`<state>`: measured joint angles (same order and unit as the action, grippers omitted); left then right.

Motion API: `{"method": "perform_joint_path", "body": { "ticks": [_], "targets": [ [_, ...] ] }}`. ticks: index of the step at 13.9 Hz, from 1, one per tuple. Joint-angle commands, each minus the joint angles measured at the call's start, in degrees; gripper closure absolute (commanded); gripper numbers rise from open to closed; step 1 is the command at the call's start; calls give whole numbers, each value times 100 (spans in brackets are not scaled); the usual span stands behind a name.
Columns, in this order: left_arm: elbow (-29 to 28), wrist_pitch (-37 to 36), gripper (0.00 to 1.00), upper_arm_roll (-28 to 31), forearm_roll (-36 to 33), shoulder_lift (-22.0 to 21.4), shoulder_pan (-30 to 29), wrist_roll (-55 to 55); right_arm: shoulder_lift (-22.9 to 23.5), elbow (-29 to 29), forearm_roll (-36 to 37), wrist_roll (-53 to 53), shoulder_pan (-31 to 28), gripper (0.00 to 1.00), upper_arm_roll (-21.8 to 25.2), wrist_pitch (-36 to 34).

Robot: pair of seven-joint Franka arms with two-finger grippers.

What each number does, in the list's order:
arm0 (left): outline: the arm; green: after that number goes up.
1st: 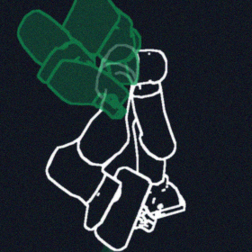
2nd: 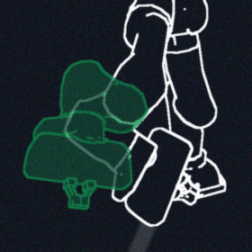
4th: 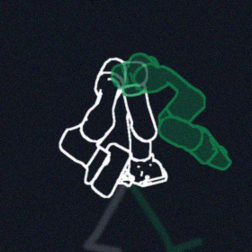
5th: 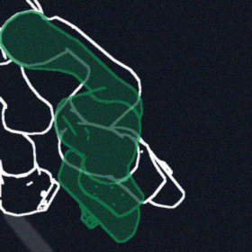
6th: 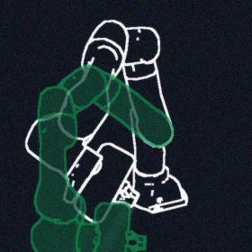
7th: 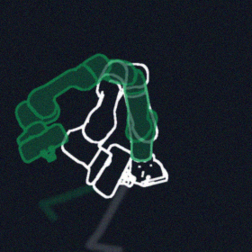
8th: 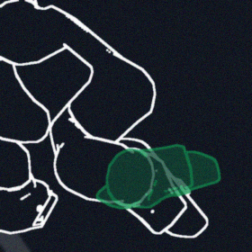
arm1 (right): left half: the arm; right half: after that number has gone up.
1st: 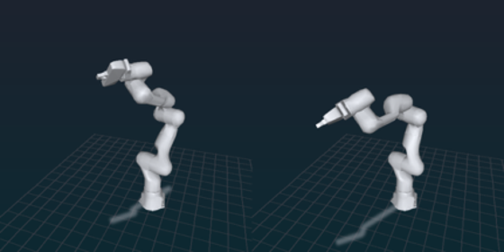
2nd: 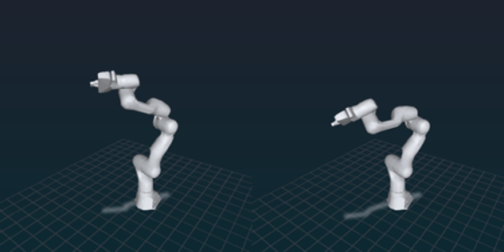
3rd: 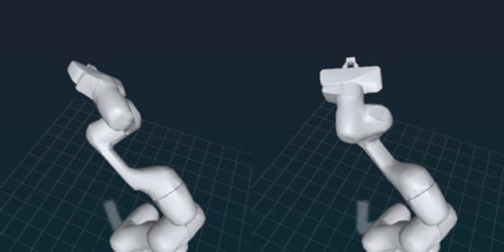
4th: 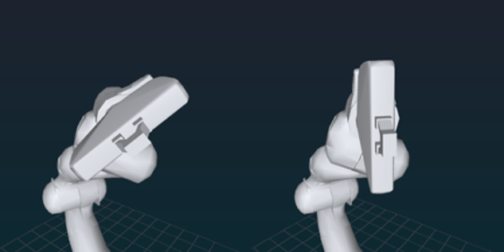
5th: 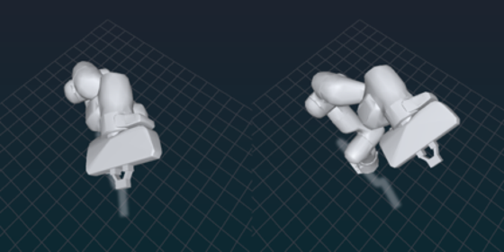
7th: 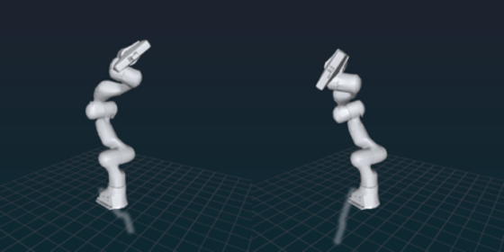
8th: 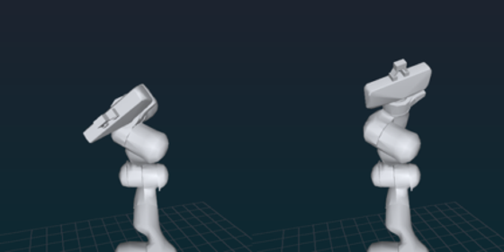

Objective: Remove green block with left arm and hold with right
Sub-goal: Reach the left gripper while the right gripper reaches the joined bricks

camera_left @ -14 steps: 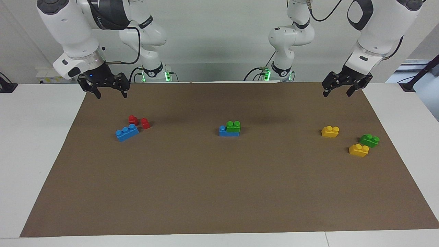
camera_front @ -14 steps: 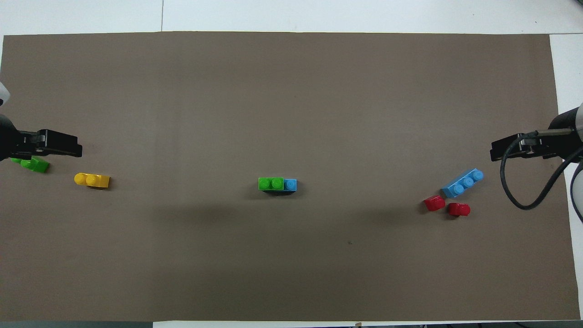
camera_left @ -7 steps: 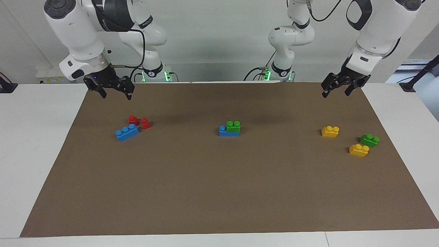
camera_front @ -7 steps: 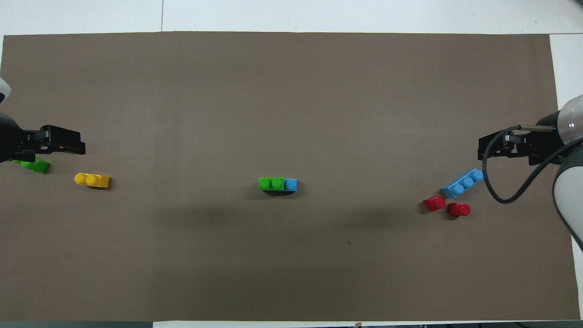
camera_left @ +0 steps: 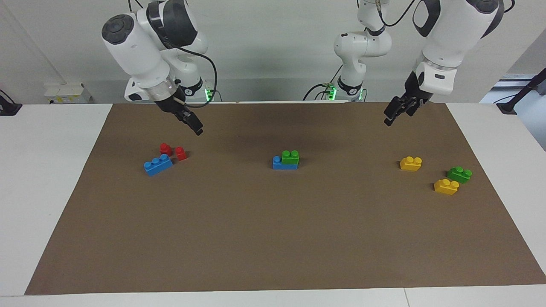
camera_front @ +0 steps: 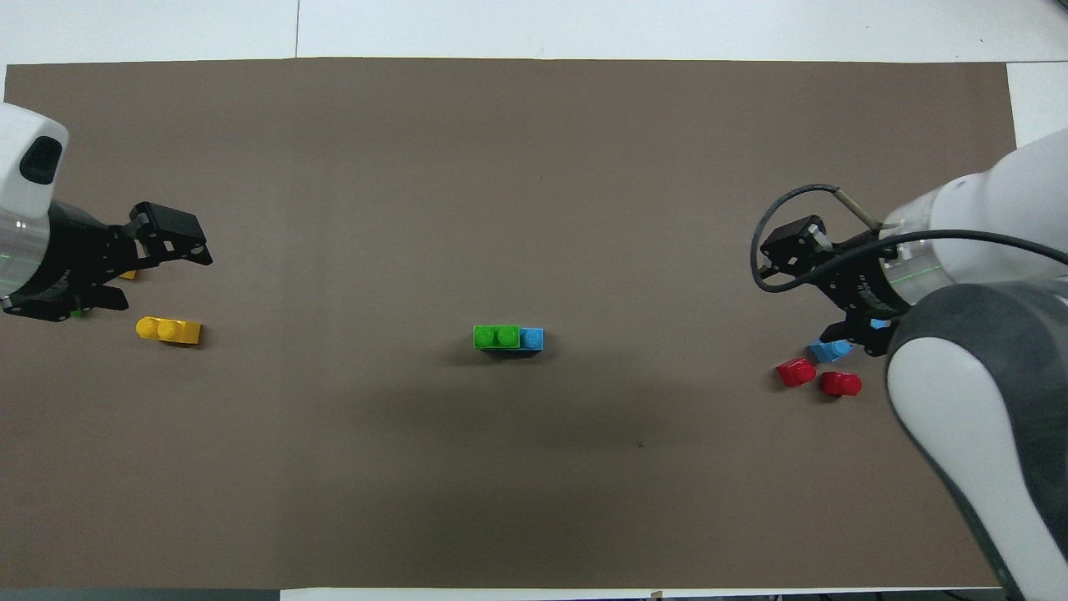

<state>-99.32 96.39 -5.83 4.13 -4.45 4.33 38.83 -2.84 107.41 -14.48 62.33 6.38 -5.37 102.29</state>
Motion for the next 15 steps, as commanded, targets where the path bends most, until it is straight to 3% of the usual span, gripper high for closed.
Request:
{"method": "perform_joint_path", "body": {
  "ticks": [1, 4, 9, 15],
  "targets": [
    [-657, 432, 0, 55, 80, -390, 497, 1569, 212, 402, -641, 1400, 301, 4, 10, 781],
    [-1115, 749, 0, 47, 80, -575, 990, 3275, 494, 639, -1406, 2561, 583, 4, 10, 1449],
    [-1677, 1583, 0, 47, 80, -522, 1640, 5736, 758, 1290, -2048, 3021, 1312, 4, 10, 2933],
    [-1740, 2269, 0, 55, 9, 259, 2283, 7409, 1153, 1563, -2348, 3013, 1831, 4, 10, 4052]
  ]
}}
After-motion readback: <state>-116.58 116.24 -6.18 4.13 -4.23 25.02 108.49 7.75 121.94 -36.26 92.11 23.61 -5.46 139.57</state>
